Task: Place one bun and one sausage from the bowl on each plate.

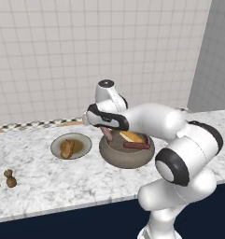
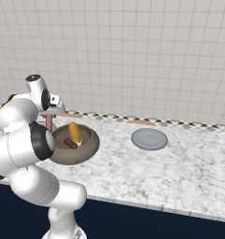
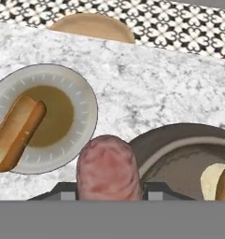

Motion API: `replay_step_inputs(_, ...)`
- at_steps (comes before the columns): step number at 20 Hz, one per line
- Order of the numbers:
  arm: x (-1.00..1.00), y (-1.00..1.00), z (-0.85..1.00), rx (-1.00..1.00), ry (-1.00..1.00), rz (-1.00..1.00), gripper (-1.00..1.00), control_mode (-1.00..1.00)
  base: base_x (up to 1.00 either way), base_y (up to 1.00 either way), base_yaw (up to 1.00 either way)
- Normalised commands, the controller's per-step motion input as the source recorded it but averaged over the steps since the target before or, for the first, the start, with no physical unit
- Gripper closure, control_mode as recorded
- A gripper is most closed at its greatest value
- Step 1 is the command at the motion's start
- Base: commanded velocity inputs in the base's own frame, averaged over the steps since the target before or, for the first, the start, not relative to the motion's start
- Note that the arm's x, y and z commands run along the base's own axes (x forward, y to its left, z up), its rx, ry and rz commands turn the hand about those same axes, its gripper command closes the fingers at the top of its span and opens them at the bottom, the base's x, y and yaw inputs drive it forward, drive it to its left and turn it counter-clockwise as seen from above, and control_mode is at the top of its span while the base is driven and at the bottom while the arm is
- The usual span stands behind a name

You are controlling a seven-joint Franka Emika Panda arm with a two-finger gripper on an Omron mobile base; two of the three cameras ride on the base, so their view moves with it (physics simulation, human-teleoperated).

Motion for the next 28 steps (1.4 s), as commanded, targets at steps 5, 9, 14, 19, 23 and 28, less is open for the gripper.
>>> replay_step_inputs(5,0.01,0.66,-0.01,0.0,0.09,-0.24,1.0,-1.0,0.0,0.0,0.0)
replay_step_inputs(9,0.11,0.51,-0.15,0.02,0.12,-0.24,1.0,-1.0,0.0,0.0,0.0)
replay_step_inputs(14,0.26,0.07,-0.45,0.07,0.06,-0.17,1.0,-1.0,0.0,0.0,0.0)
replay_step_inputs(19,0.22,0.02,-0.58,0.06,0.0,-0.11,1.0,-1.0,0.0,0.0,0.0)
replay_step_inputs(23,0.11,0.13,-0.56,0.0,0.0,-0.08,1.0,-1.0,0.0,0.0,0.0)
replay_step_inputs(28,0.29,0.26,-0.23,0.0,0.0,-0.09,1.0,-1.0,0.0,0.0,0.0)
